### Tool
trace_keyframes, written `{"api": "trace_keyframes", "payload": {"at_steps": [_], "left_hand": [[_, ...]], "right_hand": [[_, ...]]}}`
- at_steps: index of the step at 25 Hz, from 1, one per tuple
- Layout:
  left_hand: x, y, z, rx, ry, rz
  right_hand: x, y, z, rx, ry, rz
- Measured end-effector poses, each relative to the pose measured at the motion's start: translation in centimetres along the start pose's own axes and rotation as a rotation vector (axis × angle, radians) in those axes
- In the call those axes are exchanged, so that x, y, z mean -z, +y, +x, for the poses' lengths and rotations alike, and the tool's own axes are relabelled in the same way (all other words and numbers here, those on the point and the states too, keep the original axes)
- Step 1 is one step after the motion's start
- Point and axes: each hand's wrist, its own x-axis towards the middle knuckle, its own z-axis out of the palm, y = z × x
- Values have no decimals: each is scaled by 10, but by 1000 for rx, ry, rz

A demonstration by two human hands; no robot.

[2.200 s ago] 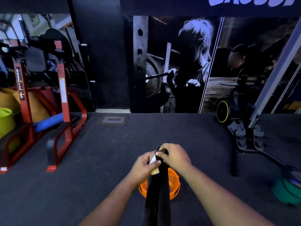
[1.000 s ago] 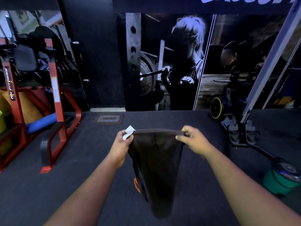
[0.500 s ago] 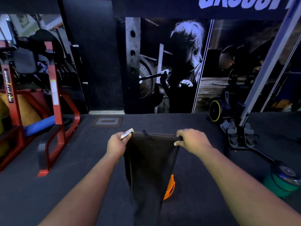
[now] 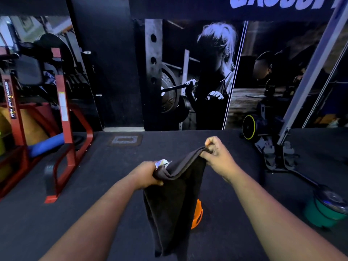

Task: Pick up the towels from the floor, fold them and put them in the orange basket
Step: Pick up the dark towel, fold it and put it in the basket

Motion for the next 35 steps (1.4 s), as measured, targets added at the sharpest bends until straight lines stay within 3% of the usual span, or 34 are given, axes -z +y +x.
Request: {"api": "trace_keyframes", "payload": {"at_steps": [2,5,9,12,14,19,23,25,29,32,35], "left_hand": [[3,-3,3,-7,55,-139],[9,13,-4,-54,93,-785],[19,59,-7,-125,155,-1238],[36,77,-8,-32,232,-1481],[26,66,-14,-14,134,-1596],[-48,36,-46,194,-240,-1344],[-42,41,-44,168,-36,-1451],[-37,46,-40,120,37,-1439],[-34,57,-32,93,112,-1469],[-33,46,-32,49,127,-1482],[-26,32,-35,112,121,-1177]], "right_hand": [[-5,-3,-4,14,63,167],[-10,4,-17,10,168,420],[-31,43,-43,-122,-151,-4],[-43,51,-44,-119,-82,21],[-44,41,-38,-165,-19,155],[-44,11,-22,-188,-34,337],[-34,12,-18,-310,21,553],[-28,33,-24,-341,-58,684],[-46,61,-60,-417,-332,296],[-45,57,-62,-384,-168,308],[-39,39,-53,-354,-12,436]]}}
